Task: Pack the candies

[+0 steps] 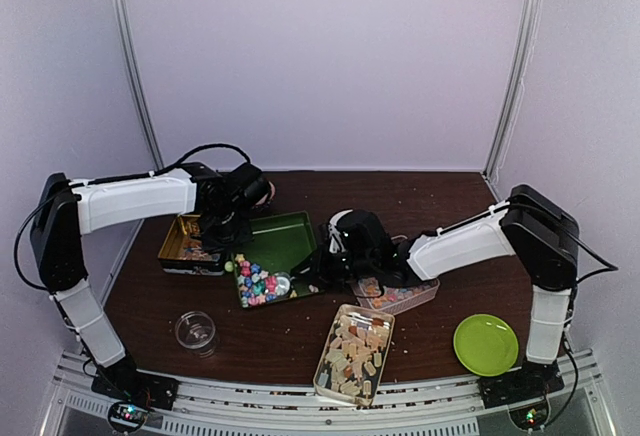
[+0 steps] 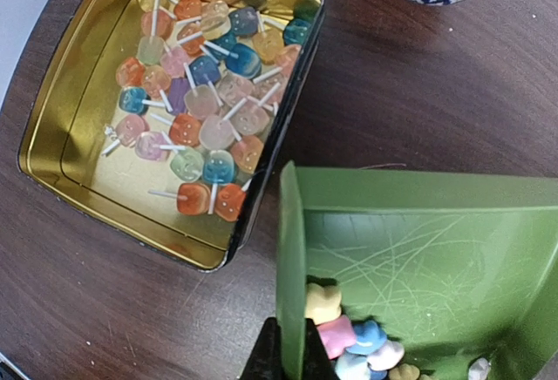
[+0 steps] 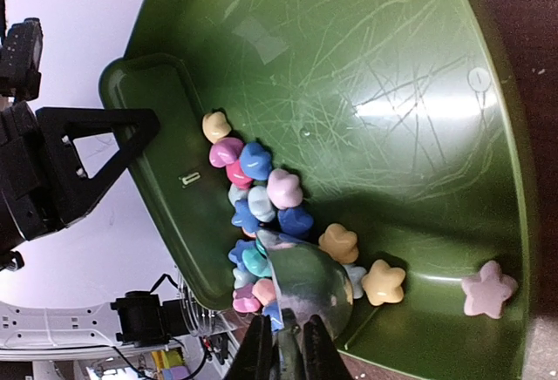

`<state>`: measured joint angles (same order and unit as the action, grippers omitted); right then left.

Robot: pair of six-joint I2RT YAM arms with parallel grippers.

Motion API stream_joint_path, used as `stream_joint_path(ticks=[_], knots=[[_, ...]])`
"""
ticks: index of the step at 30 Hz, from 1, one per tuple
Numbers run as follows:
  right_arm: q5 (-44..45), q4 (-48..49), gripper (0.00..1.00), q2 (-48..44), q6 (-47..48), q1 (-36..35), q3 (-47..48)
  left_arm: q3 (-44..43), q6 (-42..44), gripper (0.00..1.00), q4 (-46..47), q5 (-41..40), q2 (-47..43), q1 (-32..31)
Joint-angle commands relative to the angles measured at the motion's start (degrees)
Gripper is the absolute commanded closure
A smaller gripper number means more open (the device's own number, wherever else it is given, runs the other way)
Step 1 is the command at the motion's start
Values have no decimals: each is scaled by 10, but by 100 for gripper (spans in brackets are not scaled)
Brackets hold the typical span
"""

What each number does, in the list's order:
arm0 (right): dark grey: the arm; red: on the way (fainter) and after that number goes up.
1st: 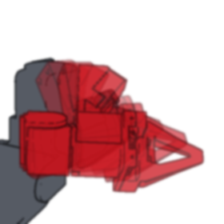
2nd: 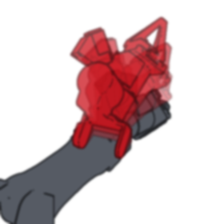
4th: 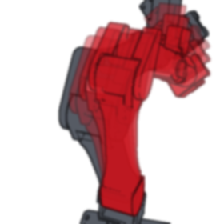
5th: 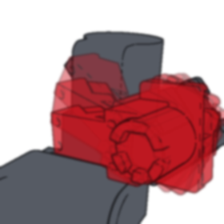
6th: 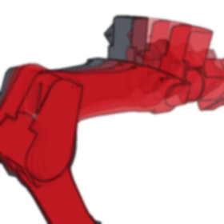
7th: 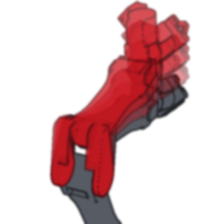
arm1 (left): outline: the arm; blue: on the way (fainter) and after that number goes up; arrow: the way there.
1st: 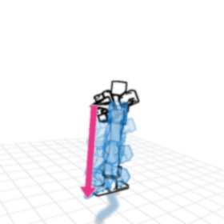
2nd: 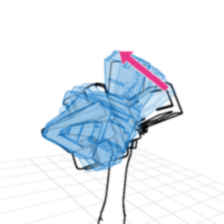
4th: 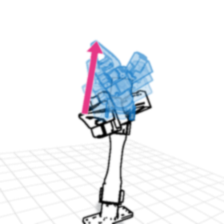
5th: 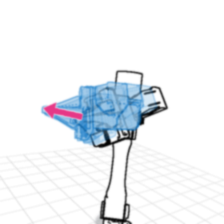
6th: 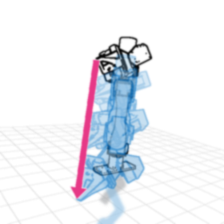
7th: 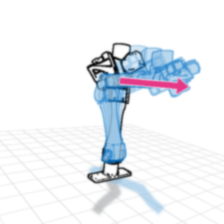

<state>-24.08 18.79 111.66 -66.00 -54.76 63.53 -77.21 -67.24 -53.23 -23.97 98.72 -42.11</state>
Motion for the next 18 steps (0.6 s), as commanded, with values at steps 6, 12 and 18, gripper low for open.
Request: stream_joint_path(ticks=[6,12,18], knots=[[-26,103,100,16,-73,5,-42,-31,-25,100,25,31,15,7],[-21,218,100,13,-125,21,-94,-29,-22,100,18,34,23,21],[-18,312,100,9,-153,35,-126,-25,-19,100,17,40,31,29]])
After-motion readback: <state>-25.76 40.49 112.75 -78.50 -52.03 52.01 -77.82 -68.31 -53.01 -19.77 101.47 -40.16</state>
